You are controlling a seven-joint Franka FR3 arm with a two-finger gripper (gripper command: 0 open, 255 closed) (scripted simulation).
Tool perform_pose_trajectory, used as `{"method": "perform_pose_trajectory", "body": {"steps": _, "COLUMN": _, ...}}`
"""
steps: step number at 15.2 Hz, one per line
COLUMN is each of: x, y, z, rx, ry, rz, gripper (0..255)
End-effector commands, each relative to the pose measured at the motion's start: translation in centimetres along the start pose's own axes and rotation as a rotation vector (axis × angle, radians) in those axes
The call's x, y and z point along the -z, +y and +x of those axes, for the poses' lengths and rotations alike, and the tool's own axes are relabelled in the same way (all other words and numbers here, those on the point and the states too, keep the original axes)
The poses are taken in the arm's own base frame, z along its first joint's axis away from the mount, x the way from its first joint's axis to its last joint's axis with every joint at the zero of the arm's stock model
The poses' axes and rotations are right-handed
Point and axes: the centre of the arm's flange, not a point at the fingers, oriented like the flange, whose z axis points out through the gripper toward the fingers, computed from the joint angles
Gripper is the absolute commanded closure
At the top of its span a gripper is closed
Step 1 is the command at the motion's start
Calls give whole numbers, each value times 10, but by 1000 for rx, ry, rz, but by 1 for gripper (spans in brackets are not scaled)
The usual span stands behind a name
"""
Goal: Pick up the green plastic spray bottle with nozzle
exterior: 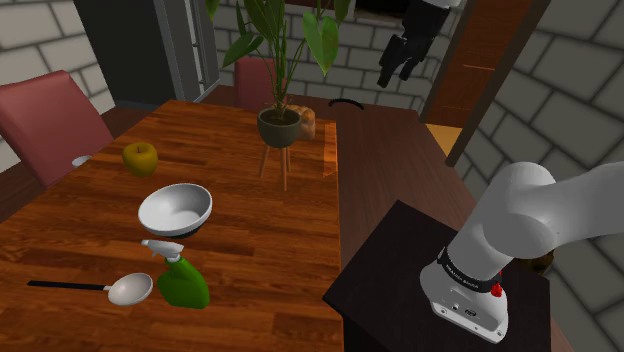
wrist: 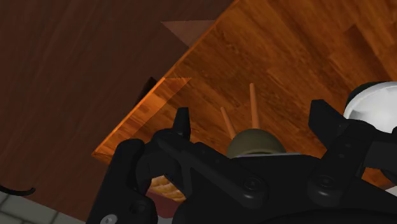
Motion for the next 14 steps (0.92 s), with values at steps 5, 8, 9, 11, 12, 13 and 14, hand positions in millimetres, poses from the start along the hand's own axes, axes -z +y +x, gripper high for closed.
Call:
{"method": "perform_pose_trajectory", "body": {"steps": 5, "x": -24, "y": -43, "z": 17, "rx": 48, "ry": -12, "rz": 14, "gripper": 0}}
{"method": "perform_pose_trajectory", "body": {"steps": 8, "x": -42, "y": -75, "z": 28, "rx": 84, "ry": -21, "rz": 24, "gripper": 0}}
{"method": "perform_pose_trajectory", "body": {"steps": 9, "x": -48, "y": -86, "z": 31, "rx": 96, "ry": -24, "rz": 27, "gripper": 0}}
{"method": "perform_pose_trajectory", "body": {"steps": 11, "x": -59, "y": -108, "z": 38, "rx": 120, "ry": -30, "rz": 34, "gripper": 0}}
{"method": "perform_pose_trajectory", "body": {"steps": 12, "x": -65, "y": -120, "z": 41, "rx": 132, "ry": -33, "rz": 37, "gripper": 0}}
{"method": "perform_pose_trajectory", "body": {"steps": 13, "x": -71, "y": -131, "z": 44, "rx": 144, "ry": -37, "rz": 41, "gripper": 0}}
{"method": "perform_pose_trajectory", "body": {"steps": 14, "x": -76, "y": -142, "z": 46, "rx": 156, "ry": -40, "rz": 44, "gripper": 0}}
